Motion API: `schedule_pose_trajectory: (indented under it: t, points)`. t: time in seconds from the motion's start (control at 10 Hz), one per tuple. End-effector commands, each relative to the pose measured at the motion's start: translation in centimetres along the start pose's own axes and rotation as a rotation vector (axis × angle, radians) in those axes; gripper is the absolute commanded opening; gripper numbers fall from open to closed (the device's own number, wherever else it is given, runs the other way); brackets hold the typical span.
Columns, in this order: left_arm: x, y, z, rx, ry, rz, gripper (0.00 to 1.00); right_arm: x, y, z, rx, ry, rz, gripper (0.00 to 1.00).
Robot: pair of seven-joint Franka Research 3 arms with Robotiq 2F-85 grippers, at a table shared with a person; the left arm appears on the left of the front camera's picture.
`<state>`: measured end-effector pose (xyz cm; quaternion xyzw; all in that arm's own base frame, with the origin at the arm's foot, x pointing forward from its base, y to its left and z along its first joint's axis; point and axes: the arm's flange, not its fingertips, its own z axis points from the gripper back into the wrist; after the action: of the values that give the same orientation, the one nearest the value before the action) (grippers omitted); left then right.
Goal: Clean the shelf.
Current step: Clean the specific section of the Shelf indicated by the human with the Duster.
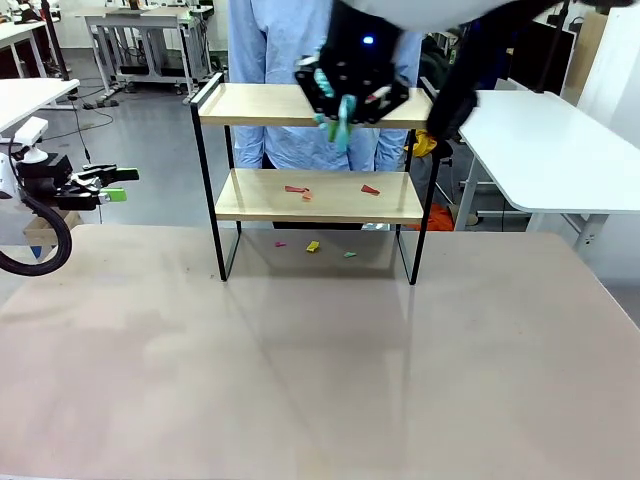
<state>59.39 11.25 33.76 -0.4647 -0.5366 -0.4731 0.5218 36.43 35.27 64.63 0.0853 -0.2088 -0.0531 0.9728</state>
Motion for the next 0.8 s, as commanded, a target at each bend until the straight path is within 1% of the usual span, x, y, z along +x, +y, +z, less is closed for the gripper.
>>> schedule_pose_trajectory:
  t: [0.0, 0.1, 0.2, 0.4, 0.5, 0.6, 0.7]
  points:
    - [0.4, -0.1, 0.0, 0.001, -0.001, 0.000, 1.00, -0.9, -5.2, 0.7, 0.014, 0.005, -0.010, 0.13]
    - [0.4, -0.1, 0.0, 0.001, -0.001, 0.000, 1.00, -0.9, -7.3, 1.4, 0.028, -0.003, 0.000, 0.13]
    - [0.4, -0.1, 0.0, 0.001, -0.001, 0.000, 1.00, -0.7, -9.4, 1.8, -0.014, -0.018, -0.009, 0.13]
    - [0.4, -0.1, 0.0, 0.001, -0.001, 0.000, 1.00, -0.9, -12.4, 2.8, -0.088, -0.031, 0.023, 0.13]
    - [0.4, -0.1, 0.0, 0.001, -0.001, 0.000, 1.00, -1.3, -13.0, 3.5, -0.122, -0.052, 0.031, 0.13]
    - [0.4, -0.1, 0.0, 0.001, -0.001, 0.000, 1.00, -1.8, -13.2, 4.6, -0.147, -0.105, 0.035, 0.13]
    - [0.4, -0.1, 0.0, 0.001, -0.001, 0.000, 1.00, -3.0, -11.6, 6.4, -0.032, -0.193, 0.102, 0.13]
